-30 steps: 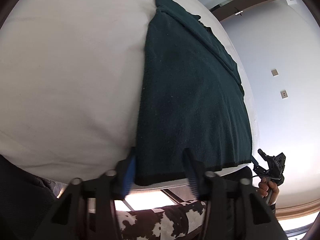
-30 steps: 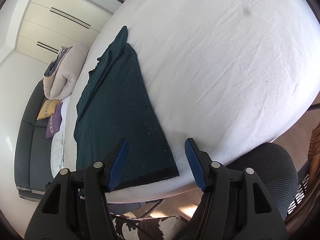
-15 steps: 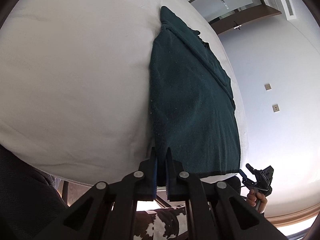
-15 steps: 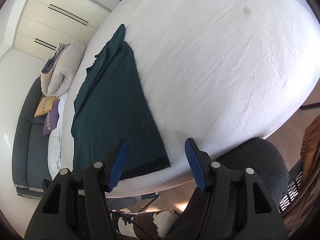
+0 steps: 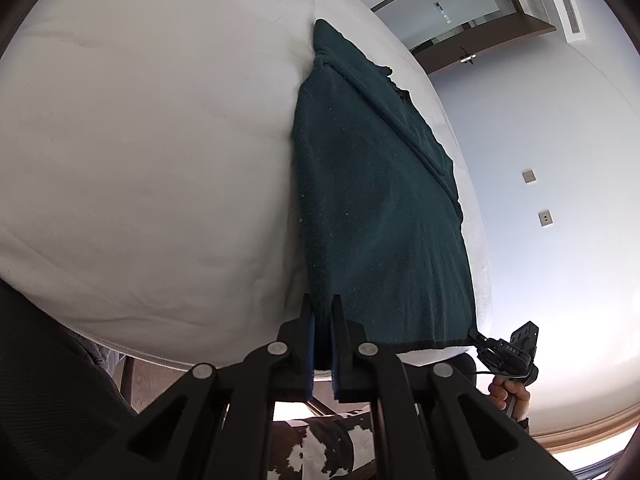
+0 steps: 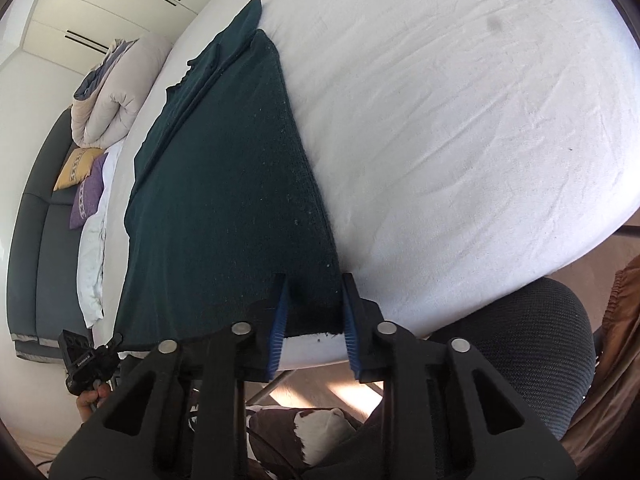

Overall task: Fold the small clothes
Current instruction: 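Grasp the sweater hem with both grippers and lift it toward the collar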

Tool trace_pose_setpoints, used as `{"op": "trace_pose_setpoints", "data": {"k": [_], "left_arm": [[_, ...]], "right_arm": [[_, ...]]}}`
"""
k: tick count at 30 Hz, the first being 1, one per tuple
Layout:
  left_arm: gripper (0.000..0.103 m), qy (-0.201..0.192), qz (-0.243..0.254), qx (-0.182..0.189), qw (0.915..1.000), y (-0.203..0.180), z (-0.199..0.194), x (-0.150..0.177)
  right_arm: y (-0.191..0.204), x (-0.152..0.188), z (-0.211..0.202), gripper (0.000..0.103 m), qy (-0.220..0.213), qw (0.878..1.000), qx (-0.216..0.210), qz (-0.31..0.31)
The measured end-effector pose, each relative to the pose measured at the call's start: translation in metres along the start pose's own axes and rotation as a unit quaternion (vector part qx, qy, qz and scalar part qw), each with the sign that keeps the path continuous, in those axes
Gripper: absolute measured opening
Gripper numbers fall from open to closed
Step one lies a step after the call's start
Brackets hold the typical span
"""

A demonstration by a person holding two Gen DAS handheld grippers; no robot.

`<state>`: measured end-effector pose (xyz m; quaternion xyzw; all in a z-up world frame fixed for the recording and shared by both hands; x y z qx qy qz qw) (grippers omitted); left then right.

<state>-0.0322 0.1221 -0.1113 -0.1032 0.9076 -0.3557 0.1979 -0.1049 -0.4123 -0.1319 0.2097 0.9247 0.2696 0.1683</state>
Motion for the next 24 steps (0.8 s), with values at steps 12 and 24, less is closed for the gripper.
{"op": "trace_pose_setpoints", "data": {"k": [12, 24], "left_arm": [[0.006, -0.064, -0.026, 0.093, 0.9933, -0.015, -0.031, -0.029], [0.006, -0.117, -0.016, 0.108, 0.9870, -0.048, -0.032, -0.122]], "right_arm": [[0.040, -0.014, -0.025, 0.006, -0.021, 0.995, -0.102, -0.009], [0.112, -0.123, -0.023, 0.006, -0.067, 0.982, -0.174, 0.010]]}}
Point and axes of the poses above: each gripper's, at about its wrist camera, not at the fingertips, and z roughly the way its jaws point, y to its left, x to its underside, the point moved 2 cm from there along z, roughly the way its jaws point, and after that the axes turned 4 degrees about z, right-handed, at the moved point
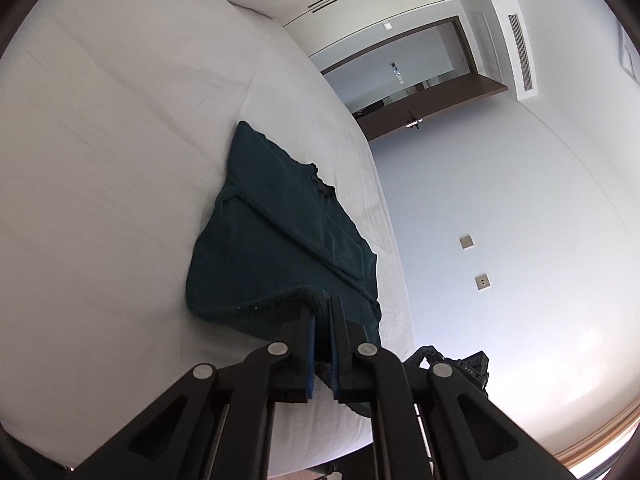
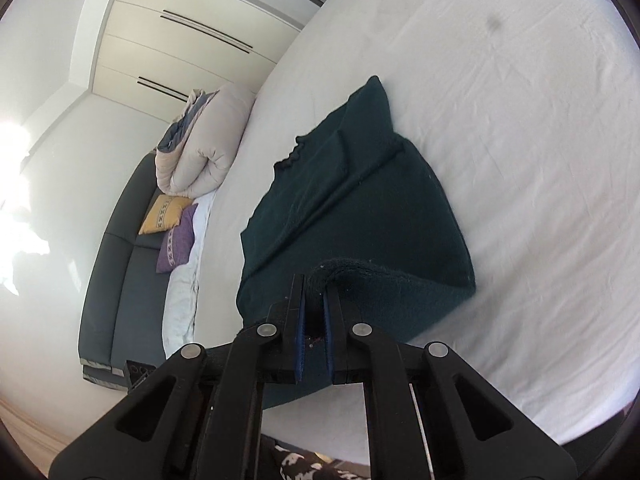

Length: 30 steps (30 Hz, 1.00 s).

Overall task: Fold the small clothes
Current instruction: 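Grasp the sweater hem with both grippers and lift it toward the collar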

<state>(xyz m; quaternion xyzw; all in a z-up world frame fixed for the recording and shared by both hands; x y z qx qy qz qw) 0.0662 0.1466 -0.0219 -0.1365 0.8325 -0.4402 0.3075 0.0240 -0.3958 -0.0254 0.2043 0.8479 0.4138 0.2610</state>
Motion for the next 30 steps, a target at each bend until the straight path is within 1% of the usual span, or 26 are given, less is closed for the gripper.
{"op": "trace_pose_setpoints", "data": {"k": [2, 8, 13, 19, 22, 25, 27, 30], "left_arm": [[0.006, -0.002, -0.006, 0.000, 1.0000, 0.002, 0.011, -0.017], [0.006, -0.007, -0.016, -0.025, 0.9995, 0.012, 0.058, -0.073], [0.006, -0.006, -0.009, -0.045, 0.9989, 0.017, 0.100, -0.119], [0.006, -0.006, 0.004, -0.073, 0.9973, 0.022, 0.149, -0.171], [0.006, -0.003, 0.017, -0.091, 0.9957, 0.027, 0.174, -0.191], [0.006, -0.006, 0.012, -0.103, 0.9946, 0.039, 0.200, -0.210], [0.006, -0.003, 0.012, -0.114, 0.9934, 0.049, 0.218, -0.216], [0.008, 0.015, 0.011, -0.142, 0.9896, 0.066, 0.243, -0.215]], "right_arm": [[0.006, -0.022, 0.013, 0.006, -0.008, 1.000, 0.001, 0.003], [0.014, -0.093, 0.059, 0.006, -0.030, 0.999, 0.005, 0.019], [0.019, -0.149, 0.106, 0.006, -0.042, 0.999, 0.016, 0.017], [0.019, -0.202, 0.167, 0.006, -0.049, 0.998, 0.039, 0.016], [0.013, -0.225, 0.194, 0.006, -0.052, 0.997, 0.050, 0.025], [0.000, -0.247, 0.219, 0.006, -0.056, 0.995, 0.066, 0.039], [-0.012, -0.258, 0.230, 0.006, -0.065, 0.994, 0.073, 0.056], [-0.024, -0.274, 0.247, 0.007, -0.074, 0.992, 0.084, 0.065]]}}
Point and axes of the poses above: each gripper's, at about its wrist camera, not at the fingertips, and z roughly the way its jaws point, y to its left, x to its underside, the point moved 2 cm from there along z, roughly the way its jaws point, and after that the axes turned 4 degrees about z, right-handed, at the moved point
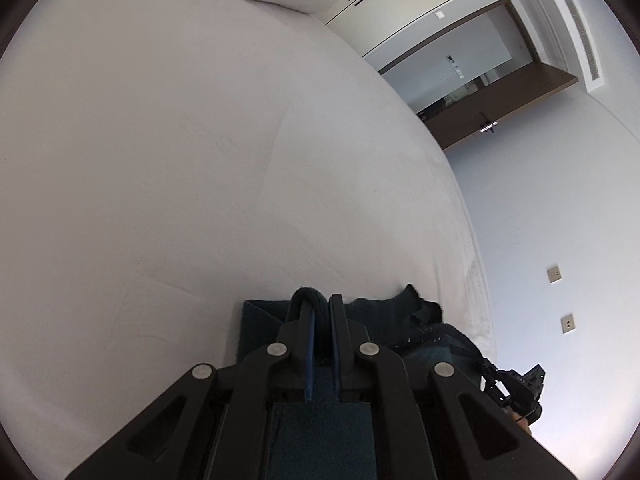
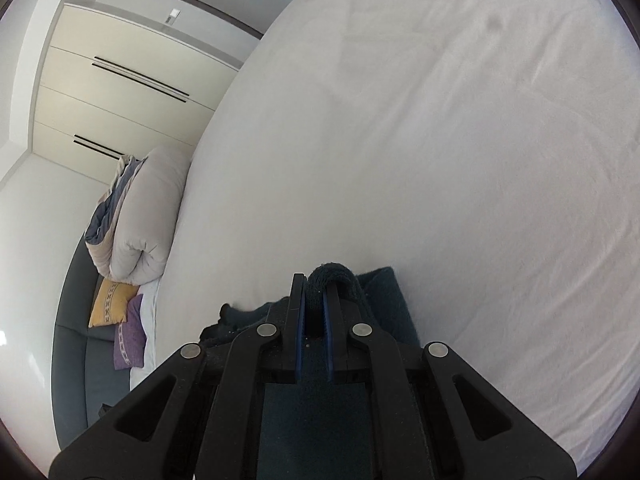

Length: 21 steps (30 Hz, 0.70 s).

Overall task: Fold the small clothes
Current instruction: 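Grasp the sweater hem with both grippers and lift it toward the collar, then carry the hem over the body with both grippers and lay it down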

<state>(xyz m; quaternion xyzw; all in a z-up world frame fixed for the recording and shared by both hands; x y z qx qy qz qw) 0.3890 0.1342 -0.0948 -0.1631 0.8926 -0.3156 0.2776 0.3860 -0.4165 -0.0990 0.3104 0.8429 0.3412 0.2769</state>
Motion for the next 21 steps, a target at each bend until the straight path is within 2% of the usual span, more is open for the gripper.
{"op": "trace_pose_setpoints", "data": {"k": [1, 3, 4, 5, 6, 7, 9, 11, 13, 16, 18, 21], "left_arm": [[0.011, 0.004, -0.006, 0.001, 1.0000, 0.004, 0.004, 0.002], [0.034, -0.004, -0.019, 0.012, 0.9997, 0.013, 0.000, 0.008], [0.063, -0.012, -0.024, 0.001, 0.9996, 0.017, -0.004, 0.011], [0.078, -0.024, -0.032, -0.007, 0.9992, 0.022, -0.011, 0.012], [0.078, -0.034, -0.037, -0.002, 0.9987, 0.024, -0.018, 0.013], [0.078, -0.039, -0.038, 0.003, 0.9985, 0.025, -0.025, 0.014], [0.076, -0.051, -0.018, 0.001, 0.9985, 0.016, -0.040, 0.021], [0.071, -0.051, 0.022, -0.002, 0.9985, 0.001, -0.050, 0.034], [0.070, -0.048, 0.062, -0.022, 0.9967, -0.011, -0.056, 0.054], [0.070, -0.042, 0.089, -0.049, 0.9939, -0.010, -0.059, 0.086], [0.070, -0.036, 0.101, -0.060, 0.9924, -0.007, -0.060, 0.104], [0.070, -0.018, 0.119, -0.073, 0.9901, -0.002, -0.054, 0.125]], "right_arm": [[-0.001, -0.003, 0.009, 0.008, 0.008, 1.000, 0.012, 0.000], [-0.001, -0.005, 0.022, 0.017, 0.019, 1.000, 0.015, -0.007], [0.001, -0.007, 0.022, 0.032, 0.018, 1.000, 0.003, -0.017], [0.002, -0.007, 0.019, 0.054, 0.010, 1.000, -0.001, -0.022], [0.002, -0.008, 0.015, 0.062, -0.002, 1.000, -0.009, -0.022], [0.002, -0.010, 0.010, 0.076, -0.016, 1.000, -0.007, -0.020], [0.002, -0.012, -0.001, 0.077, -0.030, 0.999, -0.002, -0.020], [0.010, -0.005, -0.008, 0.077, -0.020, 0.999, -0.002, -0.045], [0.025, 0.013, -0.012, 0.075, -0.011, 0.995, 0.018, -0.102], [0.051, 0.049, -0.018, 0.072, -0.007, 0.979, 0.050, -0.197], [0.051, 0.066, -0.027, 0.072, -0.014, 0.974, 0.064, -0.215], [0.039, 0.084, -0.042, 0.071, -0.017, 0.974, 0.080, -0.214]]}}
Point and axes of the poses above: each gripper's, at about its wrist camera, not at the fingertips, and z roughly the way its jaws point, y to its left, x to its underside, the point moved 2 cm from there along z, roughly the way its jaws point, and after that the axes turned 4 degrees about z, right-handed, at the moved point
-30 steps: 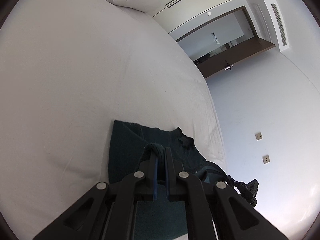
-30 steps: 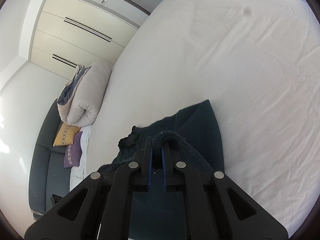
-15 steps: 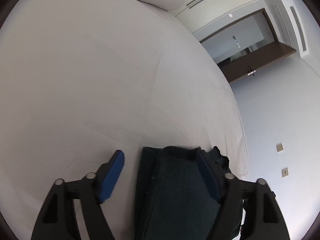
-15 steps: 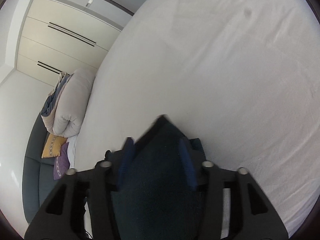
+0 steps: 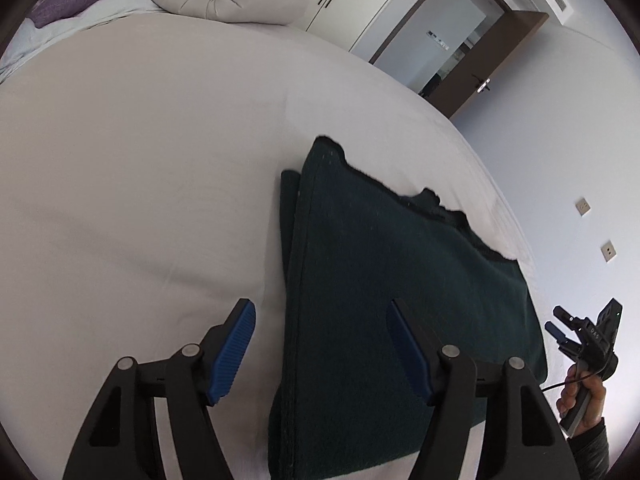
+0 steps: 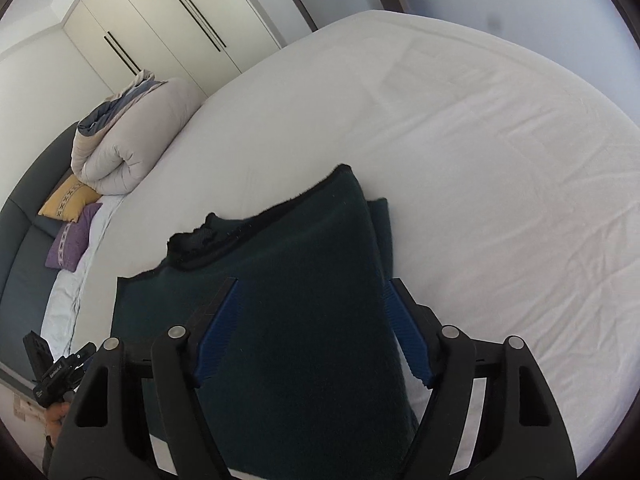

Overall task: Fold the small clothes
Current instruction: 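Carry the hem over the body with both grippers and lay it down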

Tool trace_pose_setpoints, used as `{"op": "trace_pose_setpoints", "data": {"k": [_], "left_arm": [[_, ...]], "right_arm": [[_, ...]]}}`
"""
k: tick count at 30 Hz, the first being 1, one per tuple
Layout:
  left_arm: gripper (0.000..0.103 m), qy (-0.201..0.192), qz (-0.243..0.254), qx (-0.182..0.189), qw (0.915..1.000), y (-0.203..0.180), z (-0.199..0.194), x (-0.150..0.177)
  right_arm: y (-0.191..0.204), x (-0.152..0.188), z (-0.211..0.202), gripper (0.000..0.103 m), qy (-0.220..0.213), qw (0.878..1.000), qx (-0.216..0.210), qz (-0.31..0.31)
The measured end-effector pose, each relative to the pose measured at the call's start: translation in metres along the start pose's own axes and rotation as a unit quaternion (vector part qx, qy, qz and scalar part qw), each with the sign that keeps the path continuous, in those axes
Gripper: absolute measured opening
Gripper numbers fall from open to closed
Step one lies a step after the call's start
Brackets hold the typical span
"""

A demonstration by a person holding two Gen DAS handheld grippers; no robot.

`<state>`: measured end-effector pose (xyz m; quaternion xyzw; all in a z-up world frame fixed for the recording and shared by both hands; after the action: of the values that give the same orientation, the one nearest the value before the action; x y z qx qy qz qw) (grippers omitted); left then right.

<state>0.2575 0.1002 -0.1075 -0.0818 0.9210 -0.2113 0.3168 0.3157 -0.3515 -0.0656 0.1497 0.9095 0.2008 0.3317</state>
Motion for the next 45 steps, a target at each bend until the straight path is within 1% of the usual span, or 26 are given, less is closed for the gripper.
{"op": "trace_pose_setpoints", "data": {"k": [2, 4, 6, 9, 10, 11, 14, 15, 16, 18, 20, 22, 24, 26, 29, 32, 35, 37, 39, 40, 41, 43, 45], "left_arm": [[0.070, 0.005, 0.002, -0.006, 1.0000, -0.004, 0.004, 0.006], [0.070, 0.004, 0.002, -0.006, 1.0000, -0.003, 0.002, 0.015], [0.066, 0.004, 0.009, -0.014, 0.9999, -0.002, 0.002, 0.021], [0.059, 0.007, 0.016, -0.019, 0.9997, -0.002, 0.002, 0.025], [0.053, 0.009, 0.015, -0.017, 0.9997, -0.001, 0.001, 0.025], [0.041, 0.011, 0.012, -0.014, 0.9998, 0.001, -0.001, 0.025], [0.026, 0.012, 0.014, -0.015, 0.9997, 0.002, -0.006, 0.026], [0.024, 0.010, 0.019, -0.017, 0.9996, 0.001, -0.009, 0.026], [0.023, 0.008, 0.021, -0.021, 0.9995, 0.000, -0.011, 0.027], [0.020, 0.005, 0.020, -0.025, 0.9995, 0.000, -0.013, 0.028], [0.017, 0.002, 0.023, -0.031, 0.9992, -0.001, -0.015, 0.029], [0.013, 0.000, 0.035, -0.038, 0.9987, -0.005, -0.017, 0.031], [0.011, -0.002, 0.043, -0.044, 0.9981, -0.007, -0.018, 0.033], [0.010, -0.004, 0.043, -0.047, 0.9979, -0.008, -0.020, 0.033], [0.010, -0.006, 0.044, -0.051, 0.9977, -0.009, -0.023, 0.033], [0.009, -0.016, 0.056, -0.055, 0.9968, -0.014, -0.030, 0.032], [0.009, -0.028, 0.060, -0.056, 0.9962, -0.016, -0.040, 0.035], [0.009, -0.030, 0.049, -0.053, 0.9970, -0.012, -0.043, 0.042], [0.008, -0.023, 0.028, -0.048, 0.9982, -0.001, -0.039, 0.054], [0.005, -0.016, 0.022, -0.050, 0.9984, 0.004, -0.036, 0.059], [0.006, -0.013, 0.016, -0.047, 0.9987, 0.009, -0.034, 0.064], [0.006, -0.016, 0.018, -0.040, 0.9989, 0.012, -0.036, 0.067], [0.006, -0.017, 0.028, -0.043, 0.9985, 0.010, -0.039, 0.067]], "right_arm": [[-0.008, 0.012, -0.013, 0.071, -0.006, 1.000, 0.021, -0.003], [-0.015, 0.020, -0.019, 0.071, 0.000, 1.000, 0.019, 0.009], [-0.030, 0.038, -0.030, 0.071, 0.009, 1.000, 0.014, 0.018], [-0.037, 0.054, -0.025, 0.071, 0.031, 0.999, 0.017, 0.010], [-0.035, 0.058, -0.023, 0.066, 0.038, 0.999, 0.011, 0.004], [-0.039, 0.063, -0.026, 0.058, 0.042, 0.999, 0.006, -0.003], [-0.033, 0.070, -0.026, 0.043, 0.043, 0.999, 0.007, -0.024], [-0.034, 0.071, -0.029, 0.038, 0.041, 0.999, 0.010, -0.030], [-0.033, 0.071, -0.029, 0.029, 0.040, 0.999, 0.010, -0.034], [-0.033, 0.070, -0.032, 0.028, 0.040, 0.999, 0.003, -0.034], [-0.033, 0.069, -0.036, 0.019, 0.037, 0.999, 0.008, -0.037], [-0.036, 0.068, -0.040, 0.016, 0.033, 0.999, 0.013, -0.034], [-0.038, 0.067, -0.043, 0.010, 0.032, 0.999, 0.009, -0.029], [-0.038, 0.069, -0.044, 0.007, 0.033, 0.999, 0.017, -0.037], [-0.040, 0.069, -0.045, 0.006, 0.032, 0.998, 0.024, -0.041], [-0.045, 0.067, -0.048, 0.005, 0.029, 0.999, 0.023, -0.026], [-0.048, 0.063, -0.055, 0.005, 0.022, 1.000, 0.009, -0.004], [-0.054, 0.064, -0.058, 0.005, 0.022, 1.000, 0.002, 0.014], [-0.065, 0.069, -0.057, 0.005, 0.027, 0.999, 0.007, 0.030], [-0.074, 0.076, -0.055, 0.005, 0.034, 0.998, 0.007, 0.046], [-0.082, 0.081, -0.053, 0.004, 0.038, 0.997, 0.003, 0.061], [-0.095, 0.092, -0.055, 0.004, 0.037, 0.996, -0.012, 0.086], [-0.097, 0.096, -0.059, 0.004, 0.031, 0.995, -0.015, 0.089]]}}
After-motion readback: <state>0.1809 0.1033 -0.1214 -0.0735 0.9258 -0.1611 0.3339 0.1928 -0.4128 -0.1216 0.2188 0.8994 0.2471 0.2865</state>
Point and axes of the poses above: each gripper's, at about its wrist camera, not at the fingertips, and z roughly the way its jaws point, y to its left, x to its underside, the point moved 2 cm from there along z, roughly the way its jaws point, and after that the axes turned 4 degrees about z, right-handed, at the moved point
